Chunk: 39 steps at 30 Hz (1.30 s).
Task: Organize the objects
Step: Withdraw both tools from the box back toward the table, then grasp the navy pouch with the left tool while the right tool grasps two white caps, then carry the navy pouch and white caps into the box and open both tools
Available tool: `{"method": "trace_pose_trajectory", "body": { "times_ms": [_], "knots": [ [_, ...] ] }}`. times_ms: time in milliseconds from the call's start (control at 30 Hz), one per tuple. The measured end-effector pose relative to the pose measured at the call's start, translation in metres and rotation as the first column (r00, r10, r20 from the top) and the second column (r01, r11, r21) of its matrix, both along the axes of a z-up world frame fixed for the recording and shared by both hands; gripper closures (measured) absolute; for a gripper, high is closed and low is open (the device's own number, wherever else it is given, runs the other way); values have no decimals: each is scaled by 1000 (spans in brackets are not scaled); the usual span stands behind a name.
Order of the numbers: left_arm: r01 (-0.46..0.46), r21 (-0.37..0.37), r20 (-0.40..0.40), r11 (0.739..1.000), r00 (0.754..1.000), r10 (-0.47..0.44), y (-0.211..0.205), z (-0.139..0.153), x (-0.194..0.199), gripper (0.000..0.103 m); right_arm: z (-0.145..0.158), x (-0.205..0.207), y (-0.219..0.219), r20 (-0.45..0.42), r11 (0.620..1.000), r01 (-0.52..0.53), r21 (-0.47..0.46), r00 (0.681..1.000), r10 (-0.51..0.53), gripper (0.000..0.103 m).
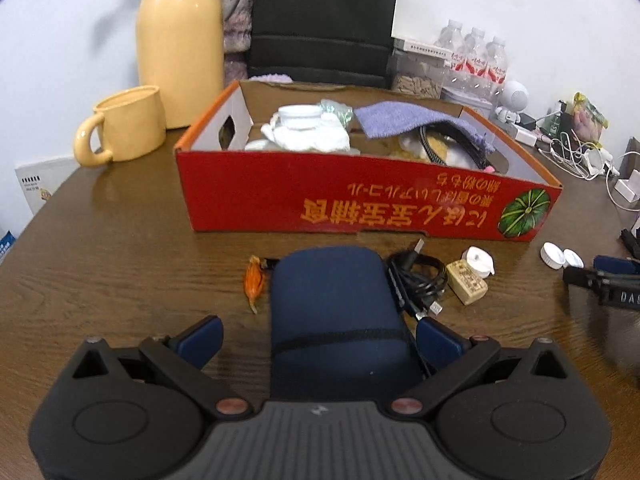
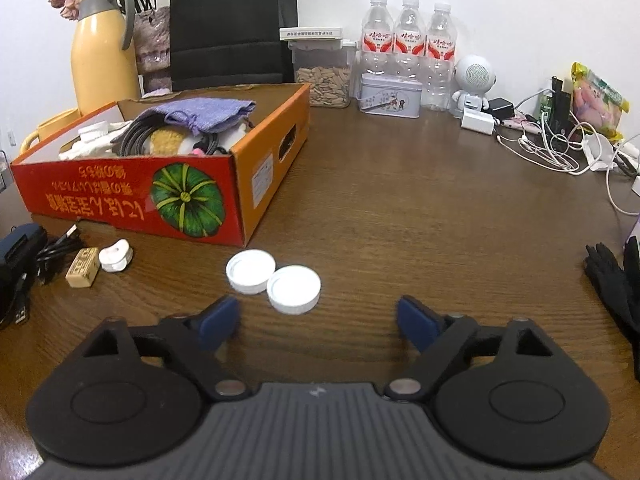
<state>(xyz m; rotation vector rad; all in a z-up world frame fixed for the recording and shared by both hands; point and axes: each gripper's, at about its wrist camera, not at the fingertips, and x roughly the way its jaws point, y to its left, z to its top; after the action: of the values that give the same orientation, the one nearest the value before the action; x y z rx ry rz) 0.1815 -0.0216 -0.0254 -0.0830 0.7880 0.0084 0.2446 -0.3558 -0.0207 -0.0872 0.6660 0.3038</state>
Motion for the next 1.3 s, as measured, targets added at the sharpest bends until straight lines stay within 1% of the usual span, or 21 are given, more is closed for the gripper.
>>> {"method": "trace_pose_trajectory", "body": {
  "times_ms": [33,67,133,200,300,333,367,467,700,933,1067,1300],
  "knots": [
    [-2,-6,-6,1000,1000,2,0,-2,0,0,0,1,0,4,1000,-2,4,1000,2,33],
    [-4,-14,-11,1000,1000,3,1,-3,0,1,1,1,-1,9,1000,-5,10,1000,5,37],
    [-6,-20,-2,1000,1000,6,2,-4,-3,2,2,0,-1,16,999,-25,24,1000,25,61],
    [-4,-26,5,1000,1000,4,2,-4,-5,6,3,-1,0,19,998,-48,33,999,48,74],
    [11,-34,21,999,1000,-10,1,-1,-10,20,4,-5,2,25,997,-65,42,998,64,74],
    [21,-43,27,999,999,-20,1,0,-11,29,5,-6,3,30,997,-65,43,998,64,74],
    [29,-51,32,998,999,-27,0,1,-13,34,6,-8,3,37,997,-67,45,997,65,74],
    [26,-48,49,999,999,-23,-1,2,-16,38,8,-14,4,62,997,-60,40,996,57,74],
    [31,-37,81,999,996,-28,-1,8,-23,40,11,-22,6,109,998,-47,30,993,43,74],
    [36,-20,125,999,992,-34,0,23,-28,40,17,-30,11,137,997,-51,57,990,43,74],
    [43,-6,161,999,986,-42,0,36,-28,40,31,-34,19,171,992,-77,102,983,58,74],
    [41,5,242,999,969,-41,1,66,-13,40,60,-35,51,249,981,-152,121,961,118,74]
  ]
}}
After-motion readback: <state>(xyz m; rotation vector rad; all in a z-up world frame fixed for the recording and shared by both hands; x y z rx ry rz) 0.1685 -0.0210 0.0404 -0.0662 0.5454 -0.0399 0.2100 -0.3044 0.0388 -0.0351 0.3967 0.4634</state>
